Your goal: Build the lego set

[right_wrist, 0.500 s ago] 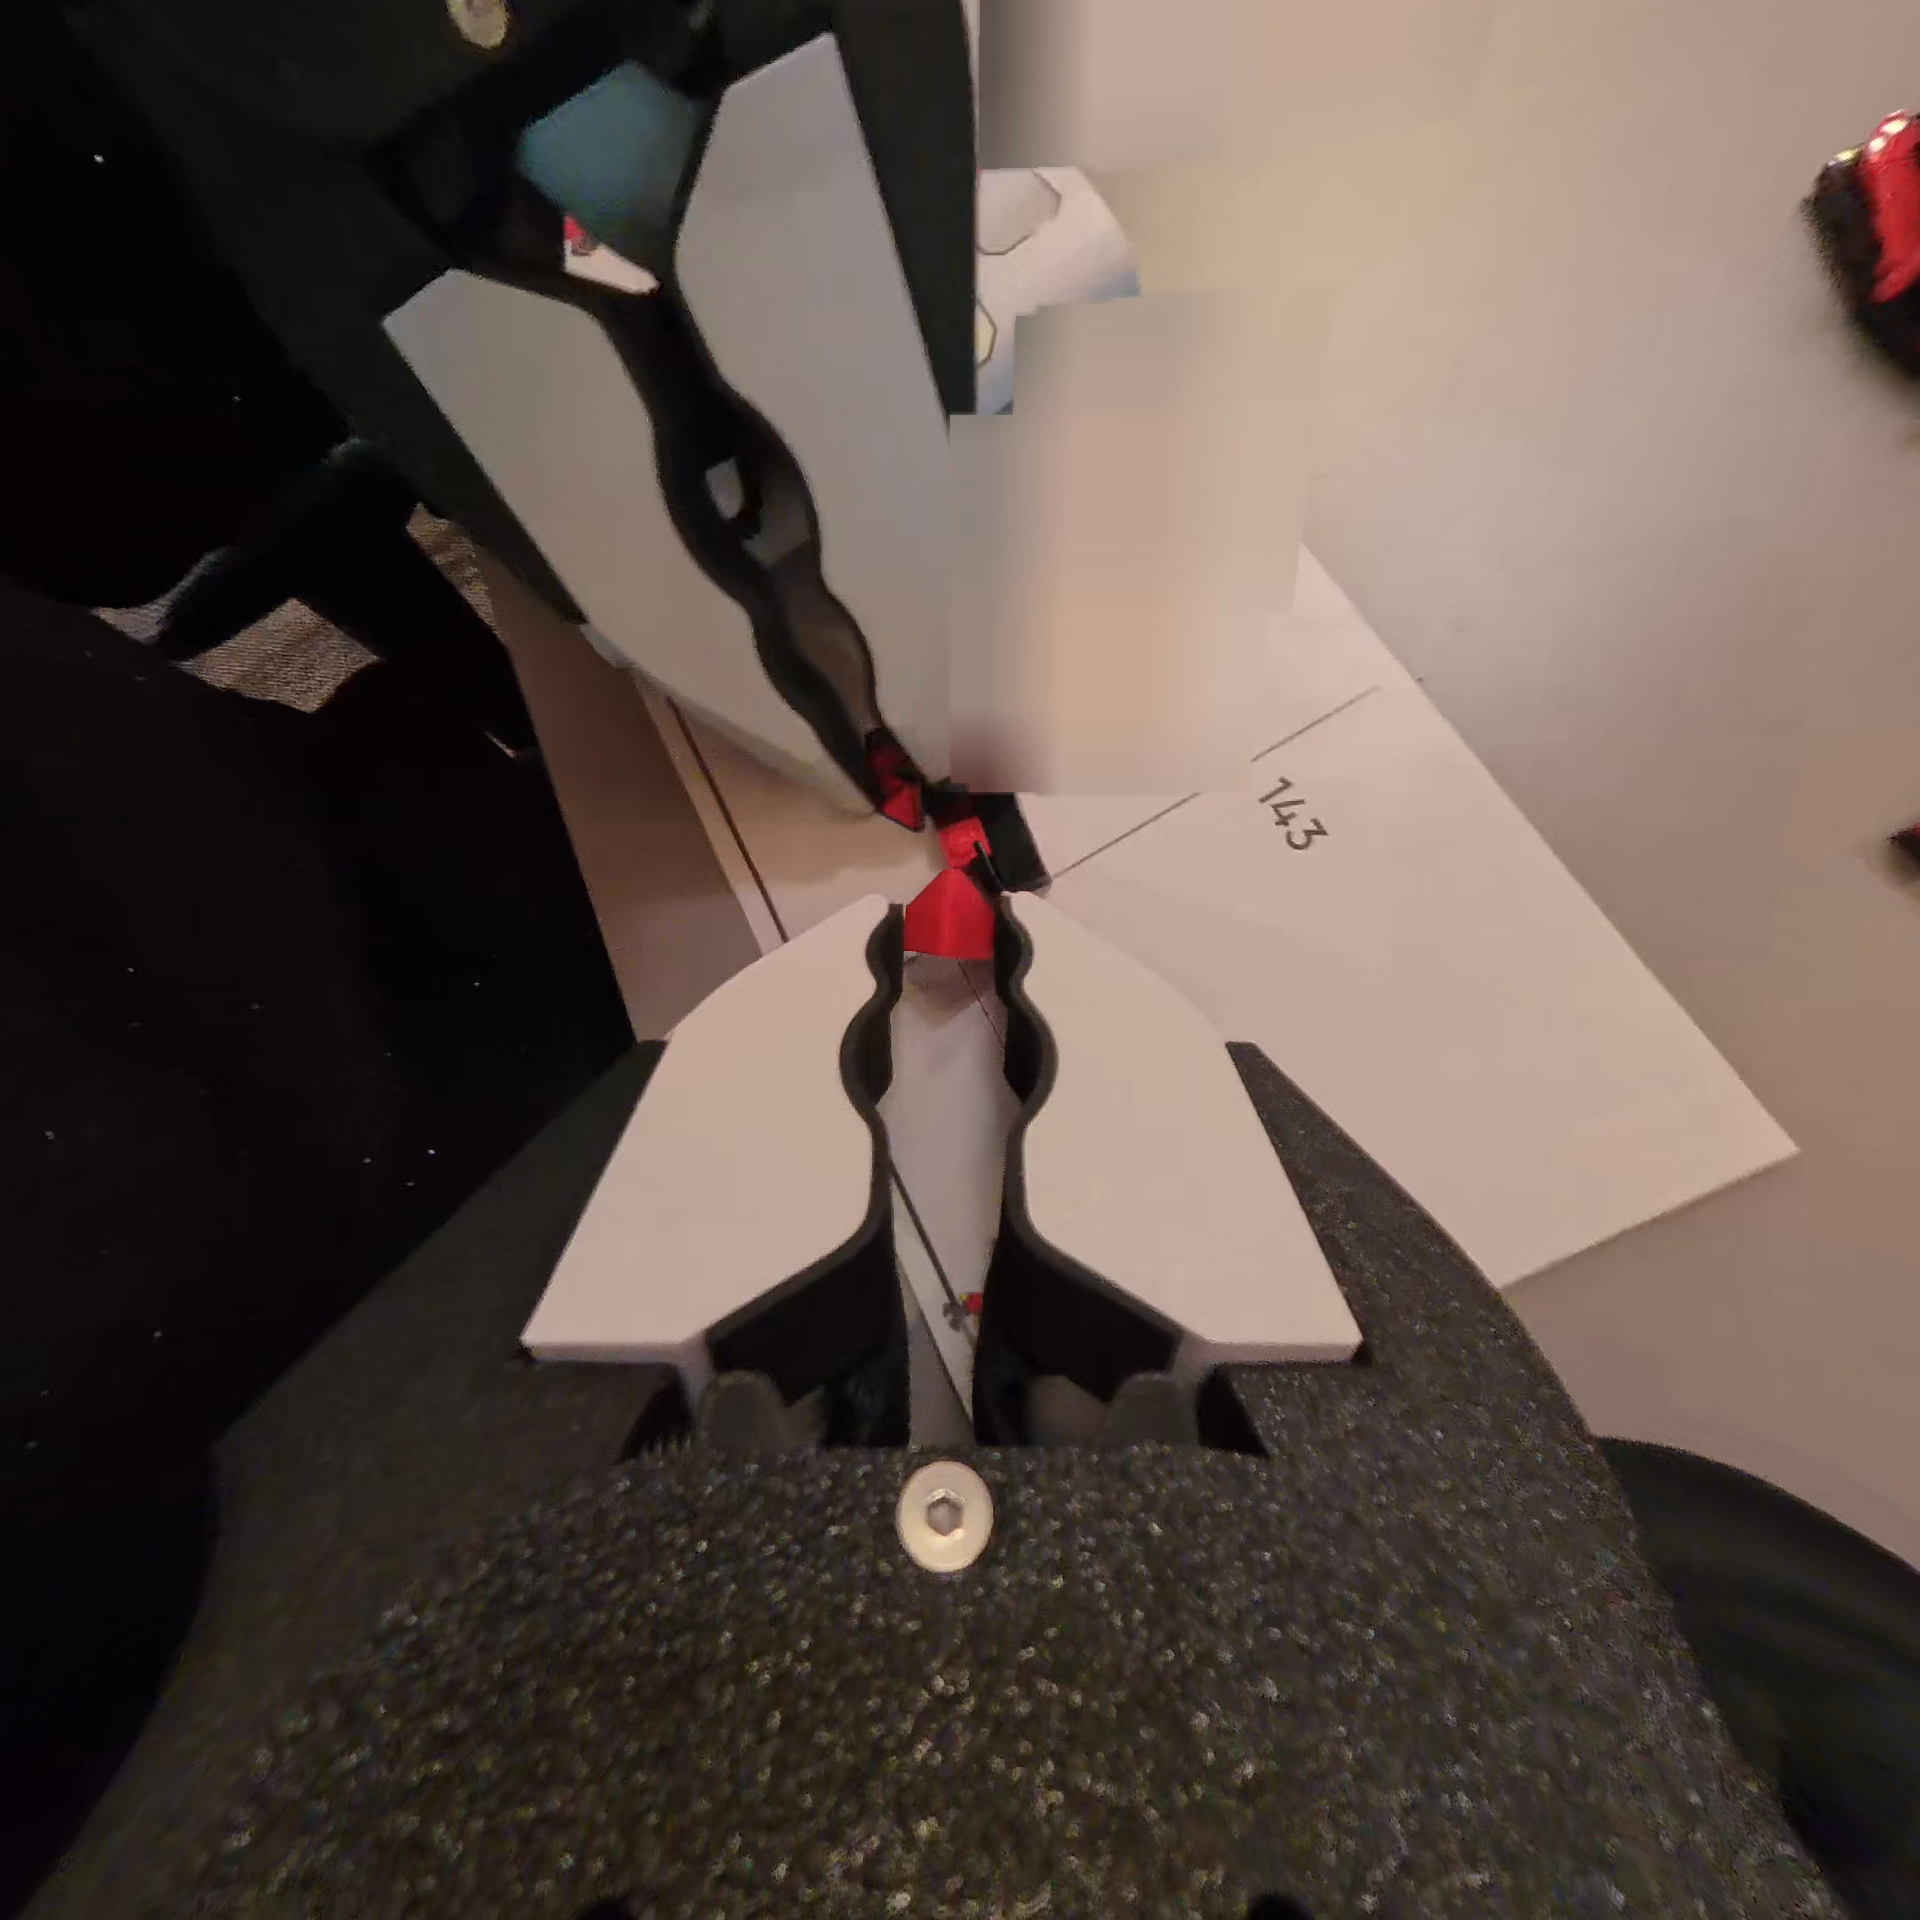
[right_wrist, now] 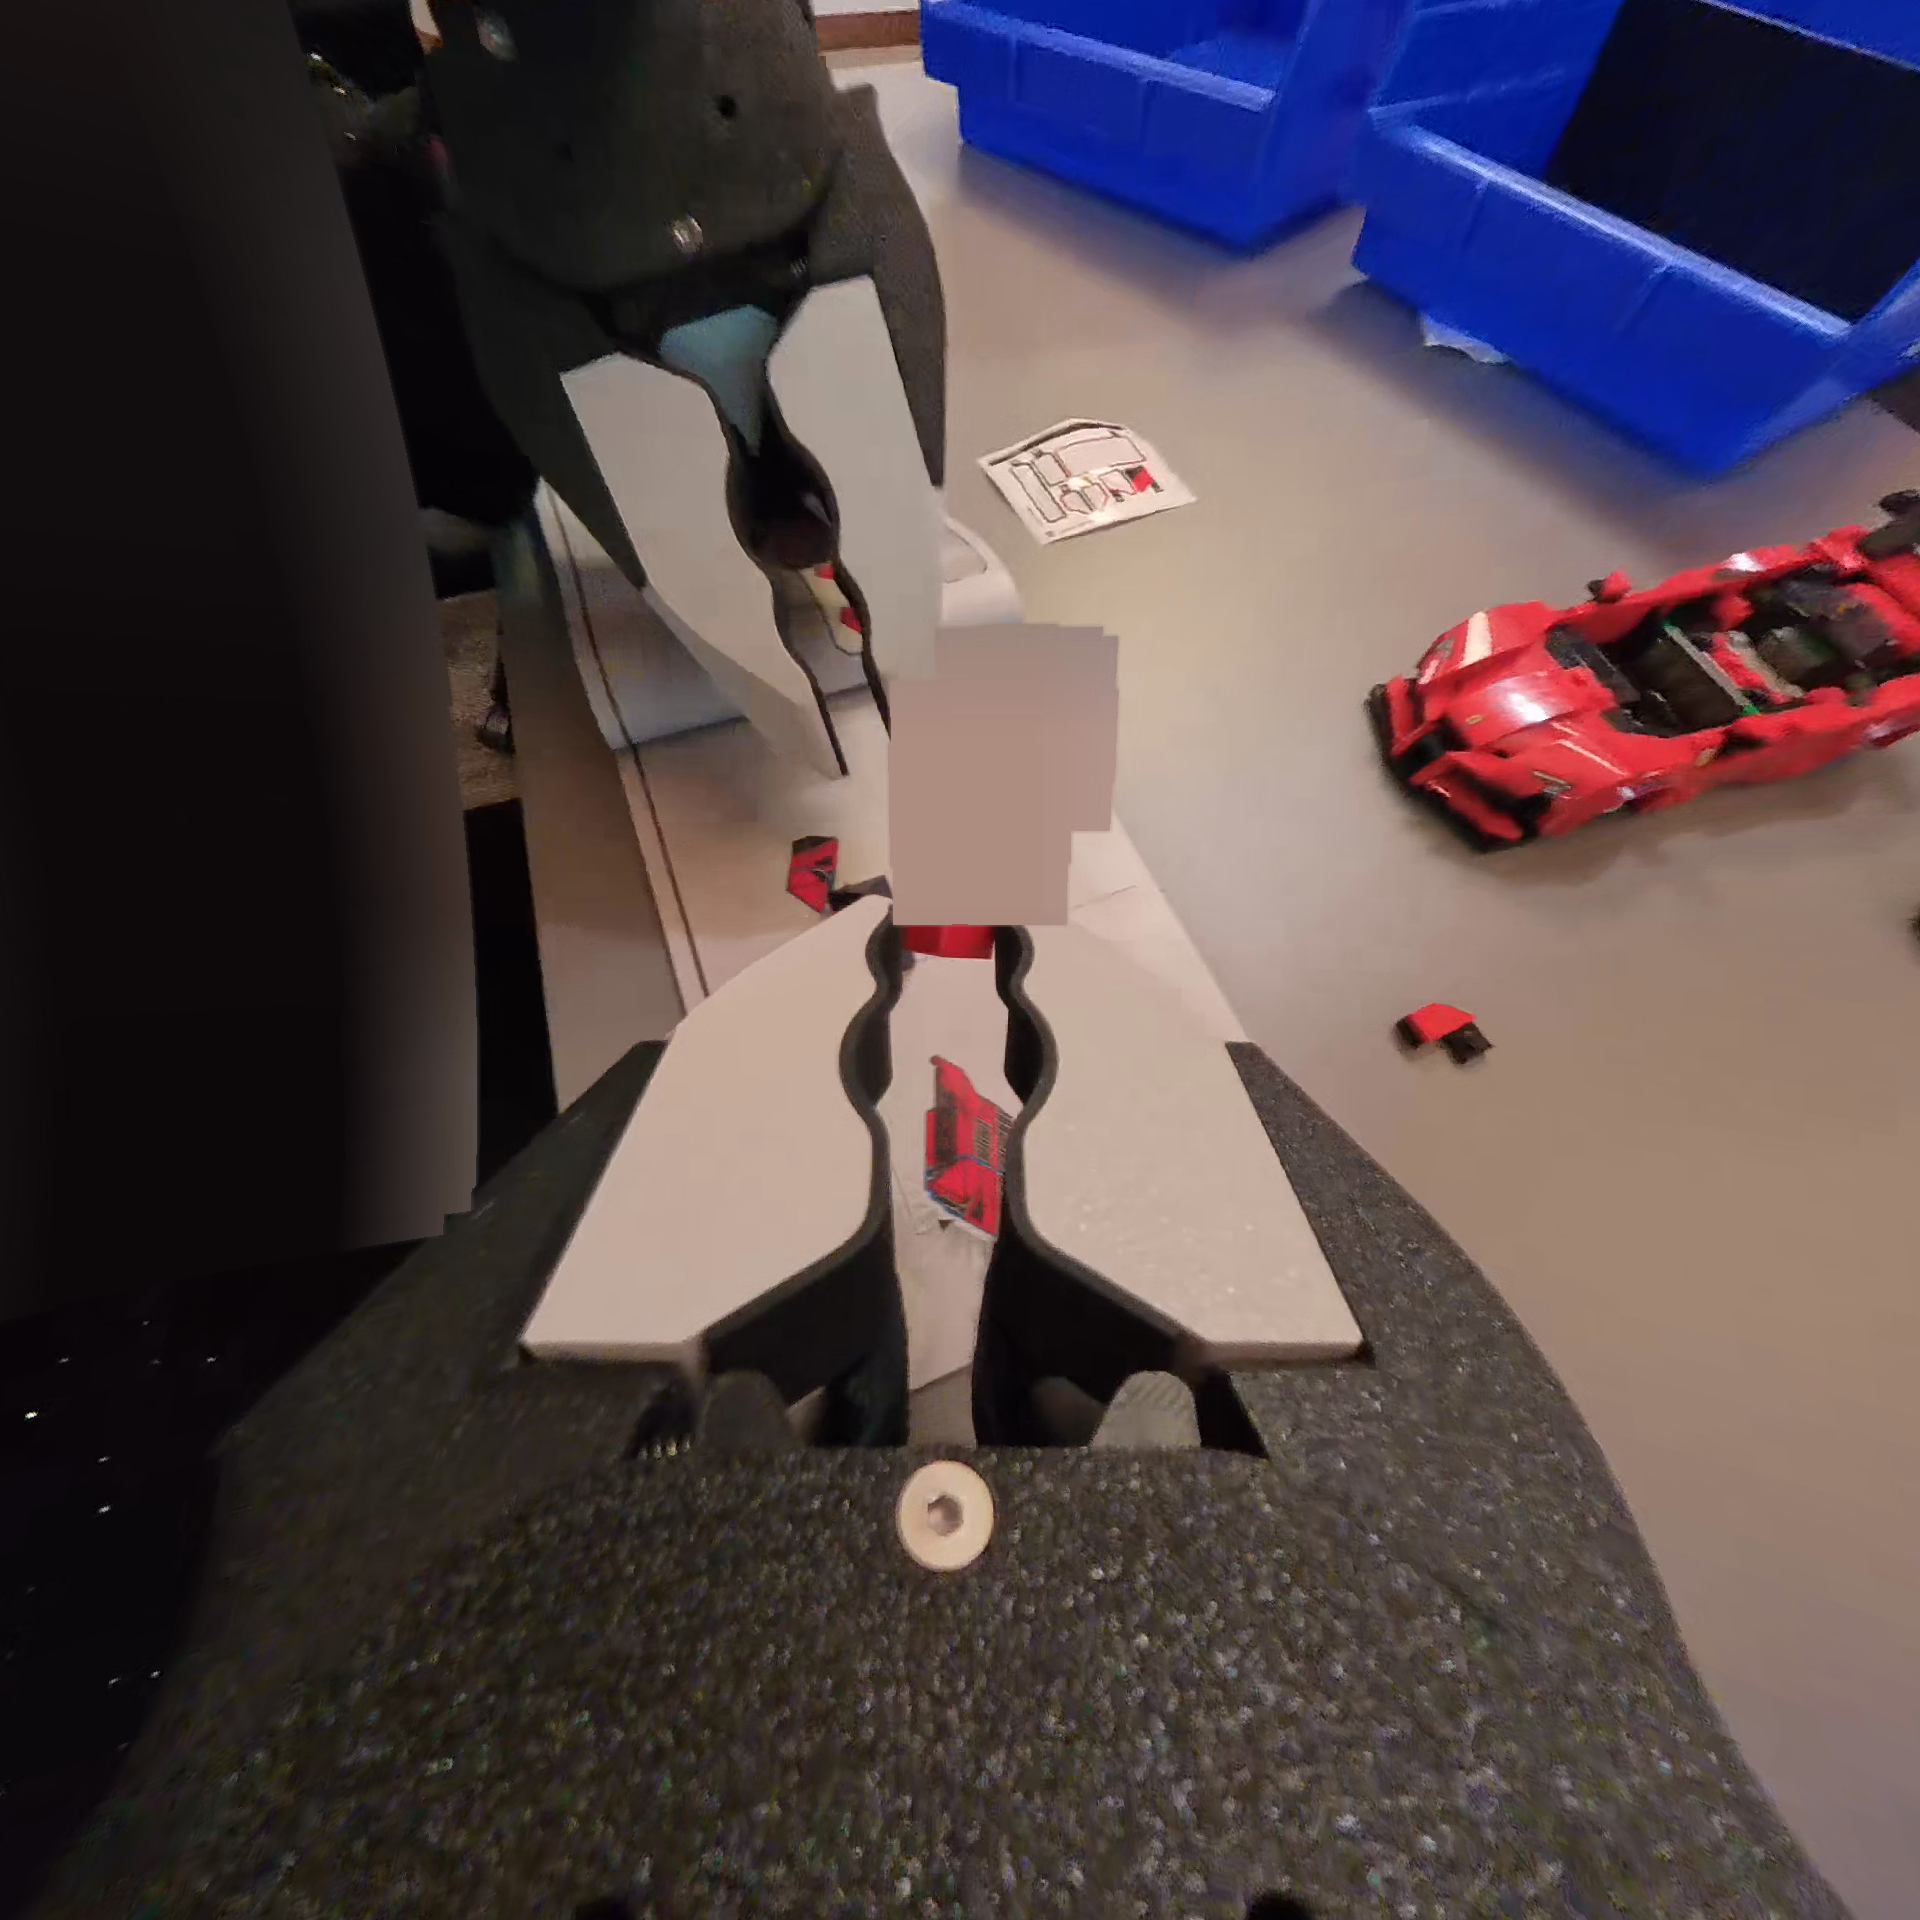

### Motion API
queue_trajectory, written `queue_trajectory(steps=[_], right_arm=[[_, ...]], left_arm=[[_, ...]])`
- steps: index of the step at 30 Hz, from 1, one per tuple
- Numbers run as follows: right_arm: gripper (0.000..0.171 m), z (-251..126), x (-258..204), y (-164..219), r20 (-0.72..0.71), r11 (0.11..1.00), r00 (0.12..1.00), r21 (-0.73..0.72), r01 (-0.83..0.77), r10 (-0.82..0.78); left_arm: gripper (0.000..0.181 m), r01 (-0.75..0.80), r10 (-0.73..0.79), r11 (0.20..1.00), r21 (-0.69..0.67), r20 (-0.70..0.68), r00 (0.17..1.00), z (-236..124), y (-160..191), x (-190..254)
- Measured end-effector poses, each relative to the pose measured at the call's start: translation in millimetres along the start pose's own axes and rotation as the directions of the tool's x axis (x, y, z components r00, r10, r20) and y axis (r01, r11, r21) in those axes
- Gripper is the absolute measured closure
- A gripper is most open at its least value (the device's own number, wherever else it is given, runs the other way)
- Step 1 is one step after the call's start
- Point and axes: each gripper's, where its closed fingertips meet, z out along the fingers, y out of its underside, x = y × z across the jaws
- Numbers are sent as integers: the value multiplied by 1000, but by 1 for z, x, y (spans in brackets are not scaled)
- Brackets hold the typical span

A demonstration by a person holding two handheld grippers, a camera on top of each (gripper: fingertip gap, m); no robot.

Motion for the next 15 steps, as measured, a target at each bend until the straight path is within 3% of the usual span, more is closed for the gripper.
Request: queue_trajectory(steps=[4,7,13,15], right_arm=[[154,-1,9,9,6,999,1000,-32,-15,15],[154,3,10,28,32,990,999,-143,-17,22],[154,18,14,56,79,914,994,-392,105,-80],[154,20,15,53,92,907,992,-403,119,-90]], left_arm=[[167,79,-83,995,54,69,994,-9,-2,-15],[157,131,-133,991,24,86,987,-12,8,-21],[157,154,-156,988,34,82,984,-7,15,-19],[157,142,-143,990,17,79,986,-3,18,-16]])
